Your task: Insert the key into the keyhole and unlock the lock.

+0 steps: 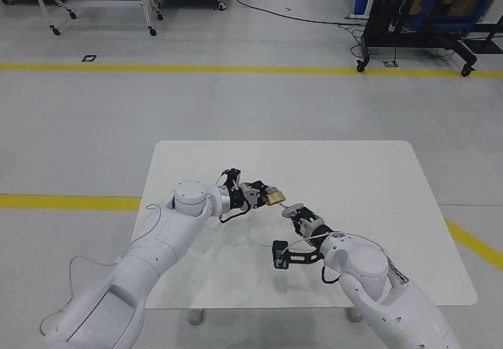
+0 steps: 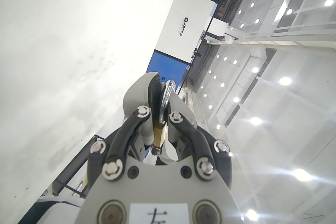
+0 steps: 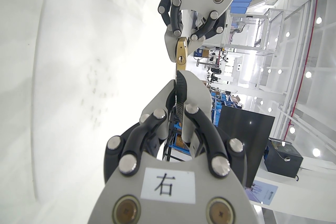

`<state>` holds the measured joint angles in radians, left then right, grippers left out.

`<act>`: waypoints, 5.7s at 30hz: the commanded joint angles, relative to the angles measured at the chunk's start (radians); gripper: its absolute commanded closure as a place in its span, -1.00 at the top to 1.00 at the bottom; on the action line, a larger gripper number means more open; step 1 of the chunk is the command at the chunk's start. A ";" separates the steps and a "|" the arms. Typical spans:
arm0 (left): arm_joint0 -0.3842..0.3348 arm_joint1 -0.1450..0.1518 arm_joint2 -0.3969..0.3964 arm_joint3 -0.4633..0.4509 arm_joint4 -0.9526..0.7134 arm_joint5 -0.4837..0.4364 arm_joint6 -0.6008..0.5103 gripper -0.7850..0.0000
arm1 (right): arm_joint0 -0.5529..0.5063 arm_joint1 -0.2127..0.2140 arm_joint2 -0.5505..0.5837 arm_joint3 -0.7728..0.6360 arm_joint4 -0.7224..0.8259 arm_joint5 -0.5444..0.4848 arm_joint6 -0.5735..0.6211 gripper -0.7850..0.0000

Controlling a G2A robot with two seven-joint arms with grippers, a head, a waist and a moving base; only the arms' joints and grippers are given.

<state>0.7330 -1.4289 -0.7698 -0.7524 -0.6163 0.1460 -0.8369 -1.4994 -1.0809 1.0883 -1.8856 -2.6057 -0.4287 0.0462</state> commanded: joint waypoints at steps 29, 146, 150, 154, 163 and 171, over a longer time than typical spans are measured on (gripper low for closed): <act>0.016 -0.007 -0.039 -0.012 0.044 0.028 -0.018 -1.00 | 0.003 -0.012 -0.008 -0.007 -0.007 -0.007 0.038 -1.00; 0.136 0.002 -0.189 -0.184 0.179 -0.077 0.116 -1.00 | 0.015 -0.094 -0.121 0.101 -0.408 0.255 0.132 -1.00; 0.136 0.004 -0.189 -0.188 0.199 -0.085 0.112 -1.00 | 0.001 -0.091 -0.105 0.089 -0.410 0.253 0.108 -1.00; 0.139 0.004 -0.191 -0.192 0.203 -0.086 0.104 -1.00 | -0.009 -0.089 -0.091 0.081 -0.410 0.250 0.084 -1.00; 0.144 0.005 -0.191 -0.200 0.222 -0.091 0.103 -1.00 | -0.010 -0.092 -0.095 0.079 -0.424 0.232 0.074 -1.00; 0.151 0.007 -0.189 -0.216 0.262 -0.120 0.108 -1.00 | -0.008 -0.097 -0.091 0.081 -0.422 0.220 0.074 -1.00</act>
<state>0.8821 -1.4219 -0.9592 -0.9657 -0.3585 0.0313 -0.7281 -1.5069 -1.1771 0.9962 -1.8043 -3.0274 -0.2056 0.1195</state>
